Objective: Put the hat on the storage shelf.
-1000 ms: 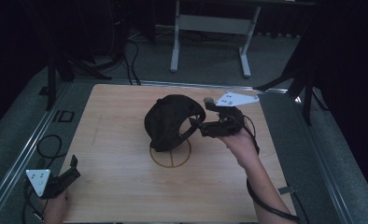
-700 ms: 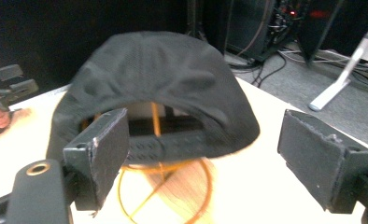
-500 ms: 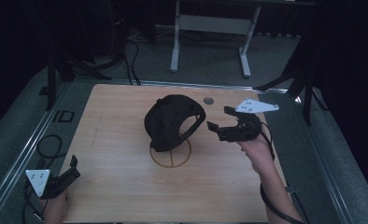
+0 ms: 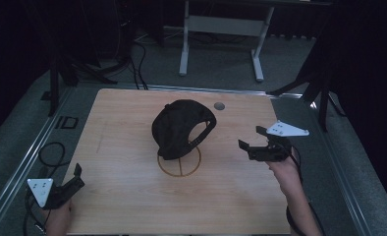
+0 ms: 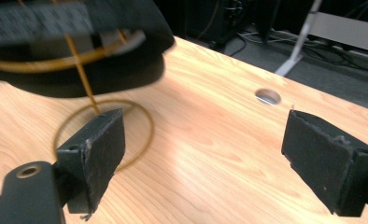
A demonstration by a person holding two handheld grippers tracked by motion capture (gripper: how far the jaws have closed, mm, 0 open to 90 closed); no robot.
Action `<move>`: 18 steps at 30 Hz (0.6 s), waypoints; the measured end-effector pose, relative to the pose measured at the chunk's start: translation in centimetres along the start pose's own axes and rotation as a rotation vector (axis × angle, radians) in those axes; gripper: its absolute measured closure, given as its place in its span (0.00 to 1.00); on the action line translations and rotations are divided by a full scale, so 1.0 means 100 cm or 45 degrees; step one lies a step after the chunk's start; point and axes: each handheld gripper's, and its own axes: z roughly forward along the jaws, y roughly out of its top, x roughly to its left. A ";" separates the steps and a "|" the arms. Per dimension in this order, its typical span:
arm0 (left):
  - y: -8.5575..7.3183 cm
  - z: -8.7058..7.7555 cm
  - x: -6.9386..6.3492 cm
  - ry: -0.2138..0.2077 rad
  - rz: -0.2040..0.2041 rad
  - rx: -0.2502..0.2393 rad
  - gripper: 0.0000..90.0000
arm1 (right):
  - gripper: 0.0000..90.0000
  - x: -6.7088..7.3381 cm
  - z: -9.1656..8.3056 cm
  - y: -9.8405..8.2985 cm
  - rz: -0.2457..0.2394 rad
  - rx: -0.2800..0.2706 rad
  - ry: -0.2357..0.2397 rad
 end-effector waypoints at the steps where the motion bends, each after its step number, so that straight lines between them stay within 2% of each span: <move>1: 0.000 0.000 0.000 0.000 0.000 0.000 0.02 | 0.15 -0.002 0.000 -0.005 0.011 -0.002 -0.011; 8: 0.000 0.000 0.000 0.000 -0.001 -0.002 0.02 | 0.15 -0.014 -0.003 -0.040 0.062 -0.027 -0.083; 14: 0.000 0.000 0.000 -0.001 0.000 -0.003 0.02 | 0.15 -0.023 -0.006 -0.071 0.109 -0.004 -0.122; 18: 0.000 0.000 0.000 0.000 0.003 -0.002 0.02 | 0.15 -0.029 -0.010 -0.092 0.136 0.003 -0.174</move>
